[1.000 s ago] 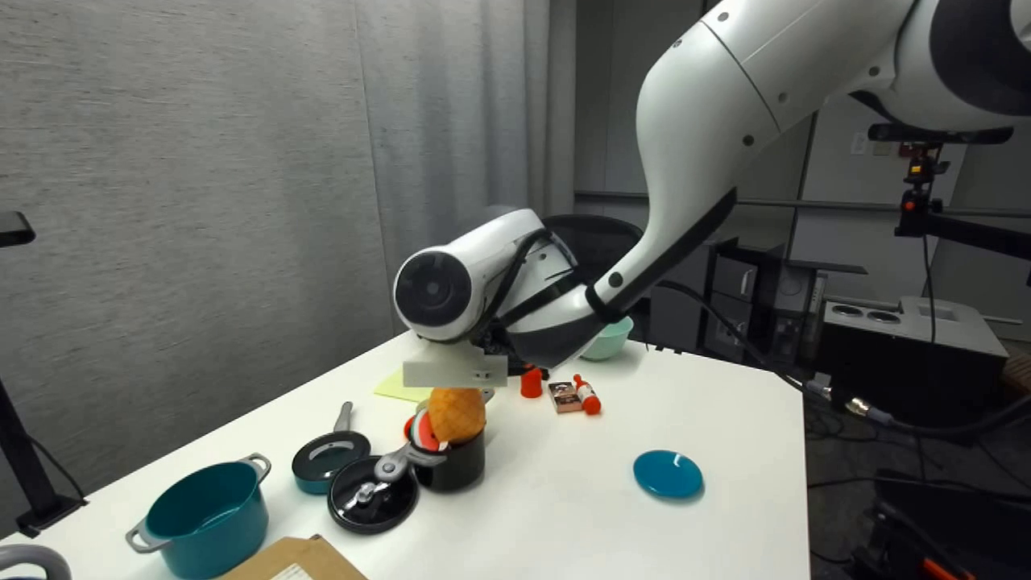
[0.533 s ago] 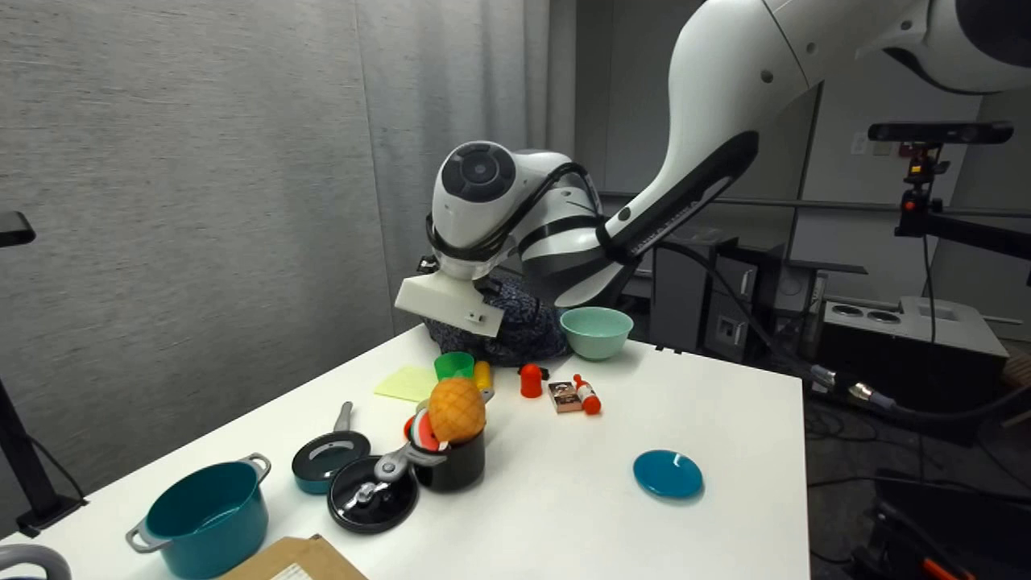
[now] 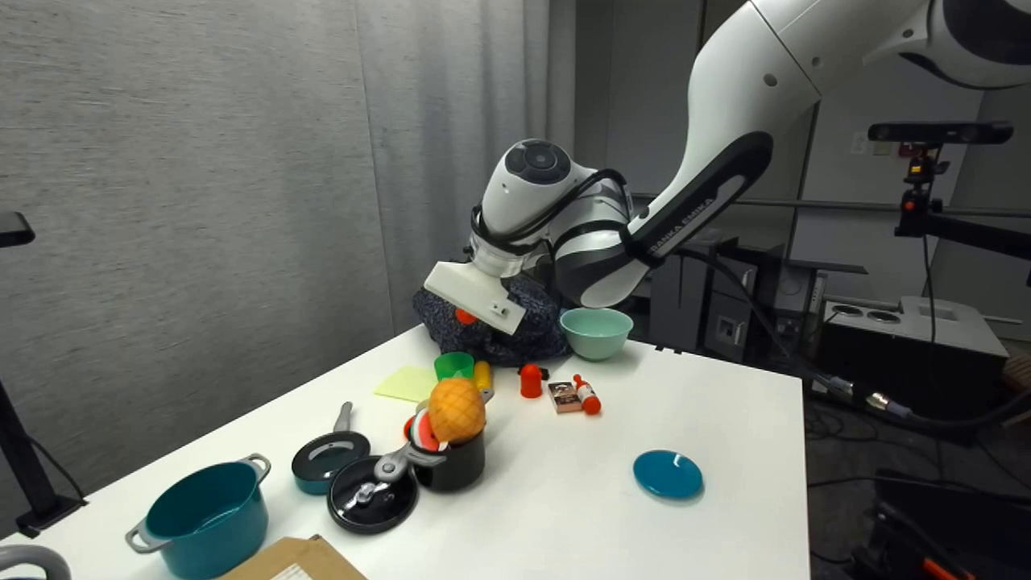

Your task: Squeeze the red sauce bottle on the left over the pineapple

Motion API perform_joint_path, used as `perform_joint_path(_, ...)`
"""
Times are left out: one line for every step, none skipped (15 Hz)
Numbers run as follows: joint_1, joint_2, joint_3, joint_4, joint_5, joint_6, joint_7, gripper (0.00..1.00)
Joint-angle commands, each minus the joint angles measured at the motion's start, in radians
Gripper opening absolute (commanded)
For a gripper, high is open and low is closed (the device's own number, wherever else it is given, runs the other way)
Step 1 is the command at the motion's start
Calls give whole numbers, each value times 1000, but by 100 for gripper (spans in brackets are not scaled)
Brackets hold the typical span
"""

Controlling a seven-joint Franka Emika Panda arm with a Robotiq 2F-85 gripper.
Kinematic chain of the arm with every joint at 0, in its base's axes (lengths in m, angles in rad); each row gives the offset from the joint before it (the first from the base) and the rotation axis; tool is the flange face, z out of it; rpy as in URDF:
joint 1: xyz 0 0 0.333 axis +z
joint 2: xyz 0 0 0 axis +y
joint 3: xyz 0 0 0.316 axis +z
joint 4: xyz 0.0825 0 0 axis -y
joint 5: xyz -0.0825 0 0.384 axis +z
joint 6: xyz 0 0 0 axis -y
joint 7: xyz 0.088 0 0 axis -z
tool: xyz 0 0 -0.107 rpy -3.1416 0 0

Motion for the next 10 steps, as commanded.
perform_joint_path(0, 0, 3, 0, 1, 0, 0, 17)
perform_joint_path(0, -1, 7, 0, 1, 0, 0, 17)
perform_joint_path(0, -1, 8, 0, 1, 0, 0, 17)
perform_joint_path(0, -1, 9, 0, 1, 0, 0, 17)
perform_joint_path(-8, -7, 30, -4, 34, -7, -20, 4)
perform_joint_path(-35, -16, 80, -16, 115, -38, -78, 4)
perform_joint_path(-102, -20, 178, -30, 229, -89, -165, 4)
perform_joint_path(-130, -11, 224, -11, 302, -129, -212, 4)
perform_joint_path(-166, 0, 275, 20, 387, -191, -273, 4)
perform_joint_path(-191, 9, 308, 48, 473, -249, -325, 4)
